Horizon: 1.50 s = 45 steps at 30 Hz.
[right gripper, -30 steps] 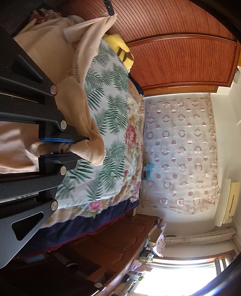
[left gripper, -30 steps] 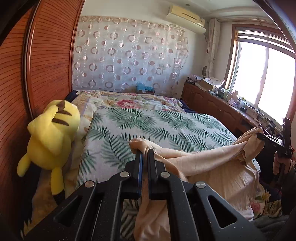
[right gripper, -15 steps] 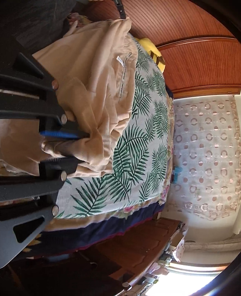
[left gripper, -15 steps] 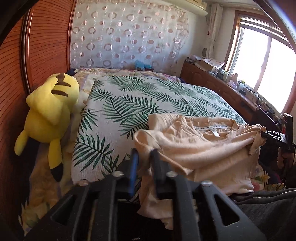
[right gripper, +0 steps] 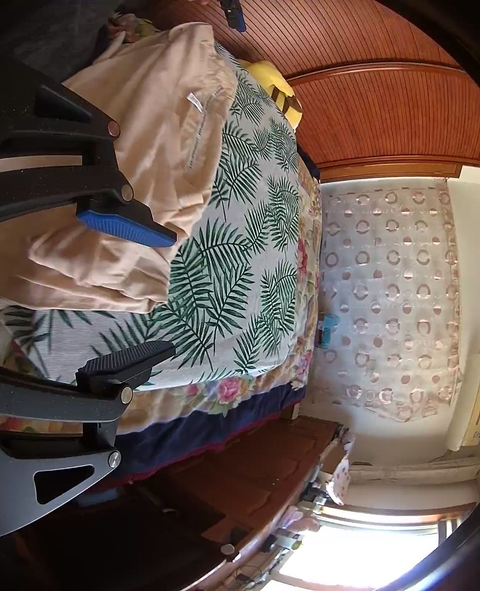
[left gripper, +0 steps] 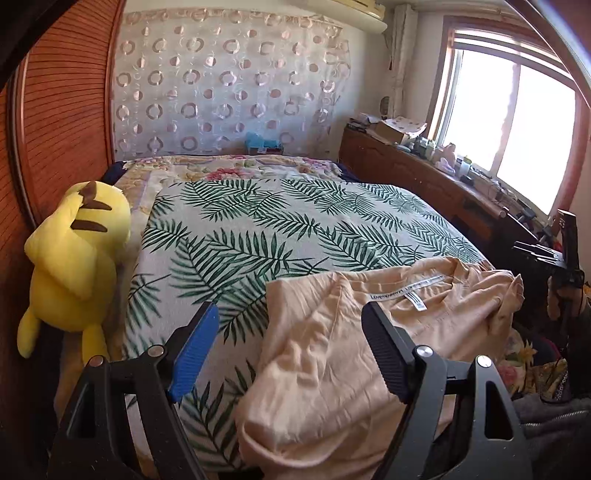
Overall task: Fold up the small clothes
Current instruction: 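Open both grippers to release the folded beige shirt, then grasp the folded shirt edge with both grippers, then lift the shirt high with both grippers and swing it over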
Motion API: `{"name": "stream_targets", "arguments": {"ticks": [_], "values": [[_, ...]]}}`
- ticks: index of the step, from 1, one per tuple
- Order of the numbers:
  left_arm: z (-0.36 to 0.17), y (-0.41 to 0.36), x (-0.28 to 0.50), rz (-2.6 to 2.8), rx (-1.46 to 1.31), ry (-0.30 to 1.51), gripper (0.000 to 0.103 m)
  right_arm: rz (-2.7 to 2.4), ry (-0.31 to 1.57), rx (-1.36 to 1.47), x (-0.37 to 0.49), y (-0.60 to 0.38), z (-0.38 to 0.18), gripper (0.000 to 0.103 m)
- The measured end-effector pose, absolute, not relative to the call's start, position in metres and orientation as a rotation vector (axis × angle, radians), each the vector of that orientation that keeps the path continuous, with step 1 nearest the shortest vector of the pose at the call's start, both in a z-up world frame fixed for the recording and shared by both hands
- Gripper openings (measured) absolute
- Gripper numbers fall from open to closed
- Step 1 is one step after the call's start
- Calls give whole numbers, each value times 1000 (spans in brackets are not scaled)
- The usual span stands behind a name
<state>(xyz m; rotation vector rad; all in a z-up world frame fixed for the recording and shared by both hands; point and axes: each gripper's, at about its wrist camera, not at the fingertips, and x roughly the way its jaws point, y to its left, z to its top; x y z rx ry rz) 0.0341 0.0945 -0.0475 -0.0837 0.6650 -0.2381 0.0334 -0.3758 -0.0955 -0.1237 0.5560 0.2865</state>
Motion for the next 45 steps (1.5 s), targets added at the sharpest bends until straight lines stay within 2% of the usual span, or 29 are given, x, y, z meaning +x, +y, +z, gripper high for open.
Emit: {"name": "stream_targets", "arguments": {"ticks": [12, 16, 19, 31, 33, 34, 35, 37, 38, 40, 45], "values": [[-59, 84, 92, -258, -36, 769, 79, 334, 746, -85, 104, -356, -135, 55], [-74, 91, 113, -289, -98, 843, 53, 328, 782, -92, 109, -355, -140, 55], [-81, 96, 125, -302, -125, 879, 45, 323, 803, -102, 119, -354, -146, 55], [-110, 86, 137, -274, -62, 984, 44, 327, 795, -131, 125, -346, -153, 53], [-110, 81, 135, -286, -52, 988, 37, 328, 789, -139, 124, -345, -154, 47], [-110, 79, 134, -295, -46, 989, 30, 336, 789, -136, 123, -345, -154, 44], [-110, 76, 133, -310, -37, 991, 20, 341, 788, -133, 123, -344, -154, 38], [-109, 71, 129, -337, -36, 990, 9, 368, 788, -127, 122, -344, -154, 19], [-106, 70, 127, -350, -63, 995, 7, 398, 794, -114, 121, -343, -154, 10], [-90, 68, 116, -416, -130, 962, 6, 380, 778, -109, 117, -343, -153, 9], [-19, 55, 67, -417, -41, 747, 6, 298, 623, -72, 81, -355, -115, 7]]}}
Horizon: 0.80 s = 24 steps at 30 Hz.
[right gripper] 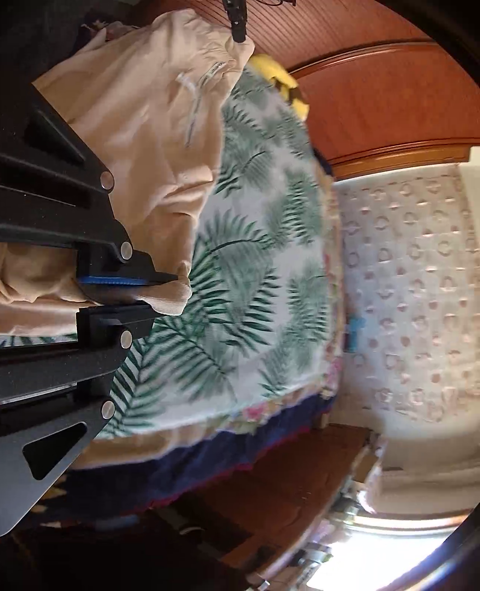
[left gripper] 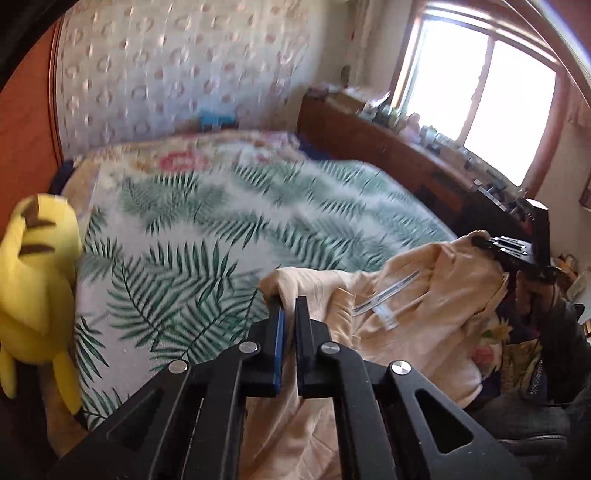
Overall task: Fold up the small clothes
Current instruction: 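Lift the shirt high with both grippers and swing it over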
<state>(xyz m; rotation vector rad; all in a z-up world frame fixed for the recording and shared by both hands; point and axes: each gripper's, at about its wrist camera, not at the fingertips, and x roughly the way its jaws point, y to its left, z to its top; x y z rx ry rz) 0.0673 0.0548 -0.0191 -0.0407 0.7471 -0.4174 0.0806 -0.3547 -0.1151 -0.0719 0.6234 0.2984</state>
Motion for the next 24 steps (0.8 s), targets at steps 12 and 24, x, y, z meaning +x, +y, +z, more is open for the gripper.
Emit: {"name": "stream_targets", "arguments": {"ticks": [12, 24], "values": [[95, 74, -12, -347, -31, 408, 5, 287, 344, -118, -17, -365, -10, 7], [179, 94, -45, -279, -17, 151, 6, 276, 15, -166, -102, -381, 97, 7]]}}
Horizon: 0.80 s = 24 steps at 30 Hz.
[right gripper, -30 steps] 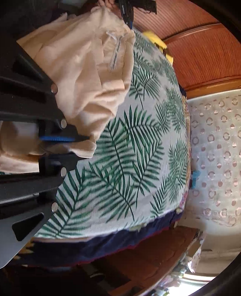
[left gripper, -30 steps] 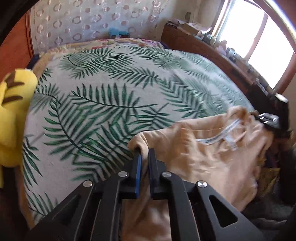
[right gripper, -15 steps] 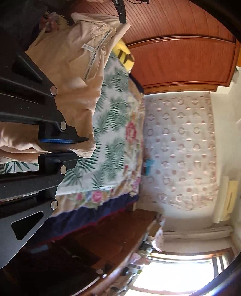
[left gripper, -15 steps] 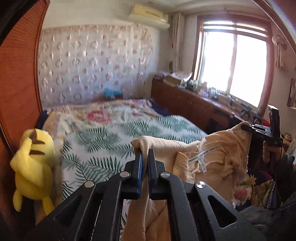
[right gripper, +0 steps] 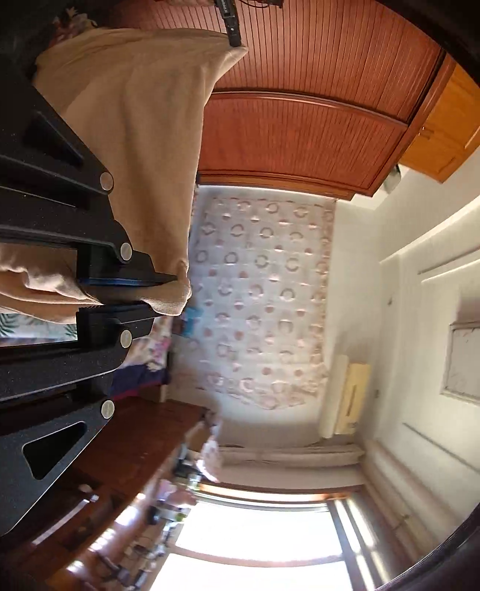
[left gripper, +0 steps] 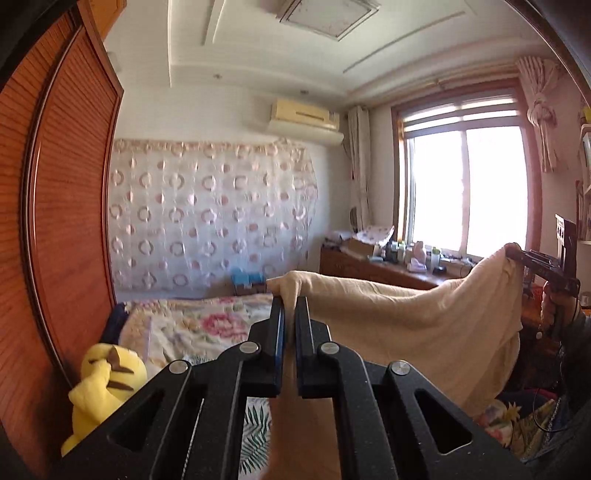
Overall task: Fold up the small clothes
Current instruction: 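Lift the shirt high with both grippers and swing it over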
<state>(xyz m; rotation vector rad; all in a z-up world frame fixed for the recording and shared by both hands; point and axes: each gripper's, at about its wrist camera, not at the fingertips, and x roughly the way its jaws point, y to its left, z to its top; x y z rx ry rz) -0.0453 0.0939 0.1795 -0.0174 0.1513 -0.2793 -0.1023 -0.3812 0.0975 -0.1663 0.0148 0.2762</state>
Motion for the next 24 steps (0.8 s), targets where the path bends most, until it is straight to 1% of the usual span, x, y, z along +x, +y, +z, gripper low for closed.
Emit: {"name": "stream_targets", "arguments": {"ticks": [5, 7, 11, 13, 16, 19, 22, 24], "values": [[204, 103, -27, -242, -15, 89, 6, 280, -58, -215, -107, -373, 127, 7], [211, 106, -11, -207, -4, 83, 6, 273, -69, -232, -93, -368, 134, 7], [208, 111, 42, -139, 15, 121, 5, 252, -31, -272, -28, -354, 119, 7], [193, 113, 75, -110, 22, 157, 6, 247, 5, -290, 7, -340, 115, 7], [151, 110, 126, -61, 65, 219, 6, 227, 52, -371, 69, -315, 104, 7], [101, 112, 180, -52, 55, 310, 6, 221, 131, -432, 134, -293, 74, 7], [55, 116, 224, -36, 38, 385, 6, 223, 208, -460, 194, -278, 30, 7], [36, 114, 245, -37, 42, 424, 6, 226, 252, -467, 223, -271, 9, 7]]}}
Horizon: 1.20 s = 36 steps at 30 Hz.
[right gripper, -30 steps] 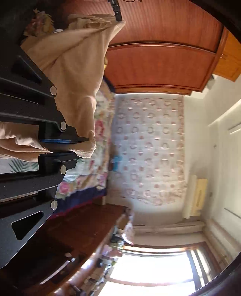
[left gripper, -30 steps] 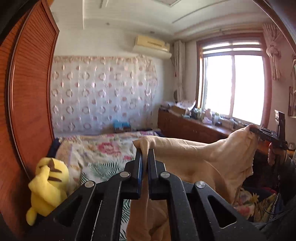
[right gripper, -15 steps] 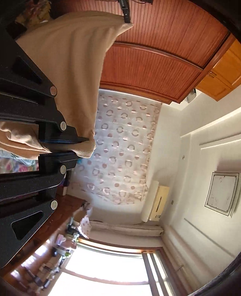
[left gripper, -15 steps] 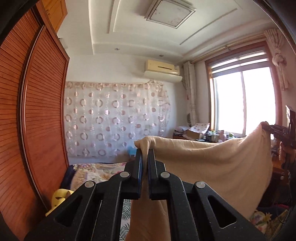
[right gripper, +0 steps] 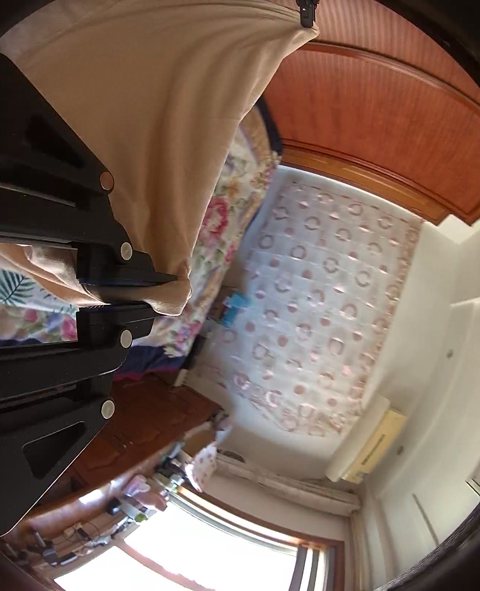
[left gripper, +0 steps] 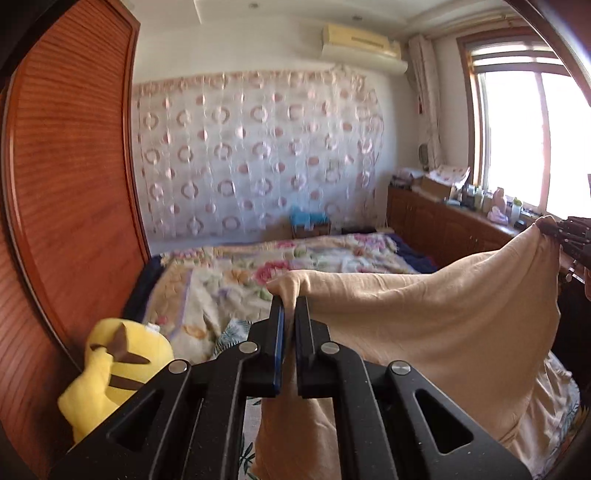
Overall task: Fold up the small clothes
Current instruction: 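Lift the shirt high with both grippers and swing it over, then lower the shirt onto the bed and open both grippers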
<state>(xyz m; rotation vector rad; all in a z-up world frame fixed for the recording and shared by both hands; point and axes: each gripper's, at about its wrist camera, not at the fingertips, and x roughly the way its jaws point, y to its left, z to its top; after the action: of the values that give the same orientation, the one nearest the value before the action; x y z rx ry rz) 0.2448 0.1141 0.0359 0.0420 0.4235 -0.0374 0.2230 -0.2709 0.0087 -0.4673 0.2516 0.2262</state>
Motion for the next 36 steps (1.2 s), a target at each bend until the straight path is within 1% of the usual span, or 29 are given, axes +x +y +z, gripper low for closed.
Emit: {"name": "stream_targets", "arguments": {"ticks": [5, 10, 15, 25, 26, 27, 28, 29, 30, 31, 32, 33, 34, 35, 36], "values": [[8, 109, 285, -27, 43, 497, 6, 233, 345, -471, 289, -253, -27, 7], [1, 95, 311, -44, 64, 533, 6, 215, 408, -433, 340, -243, -34, 7], [-8, 84, 339, -68, 74, 565, 6, 171, 481, -425, 357, -243, -1, 7], [-22, 82, 359, -120, 81, 620, 6, 187, 595, -382, 380, -219, 2, 7], [-22, 82, 359, -124, 85, 626, 12, 192, 610, -368, 382, -218, 2, 7], [-22, 81, 355, -124, 96, 624, 16, 197, 622, -352, 382, -217, 3, 7], [-20, 80, 352, -127, 105, 616, 24, 196, 635, -340, 382, -218, 4, 10], [-17, 78, 346, -139, 110, 608, 34, 190, 643, -333, 382, -218, 5, 16], [-15, 78, 342, -154, 108, 605, 42, 185, 645, -330, 380, -219, 8, 23], [-13, 77, 337, -163, 106, 607, 57, 182, 644, -328, 377, -220, 11, 27], [-11, 77, 332, -168, 101, 613, 72, 178, 641, -320, 374, -224, 13, 35], [-10, 77, 326, -176, 93, 616, 77, 176, 638, -309, 372, -228, 16, 46], [-10, 77, 318, -188, 83, 620, 80, 173, 636, -298, 367, -232, 16, 50], [-11, 77, 310, -200, 78, 627, 80, 170, 632, -289, 359, -236, 19, 54], [-12, 76, 300, -203, 80, 631, 80, 175, 630, -276, 349, -240, 18, 54]]}}
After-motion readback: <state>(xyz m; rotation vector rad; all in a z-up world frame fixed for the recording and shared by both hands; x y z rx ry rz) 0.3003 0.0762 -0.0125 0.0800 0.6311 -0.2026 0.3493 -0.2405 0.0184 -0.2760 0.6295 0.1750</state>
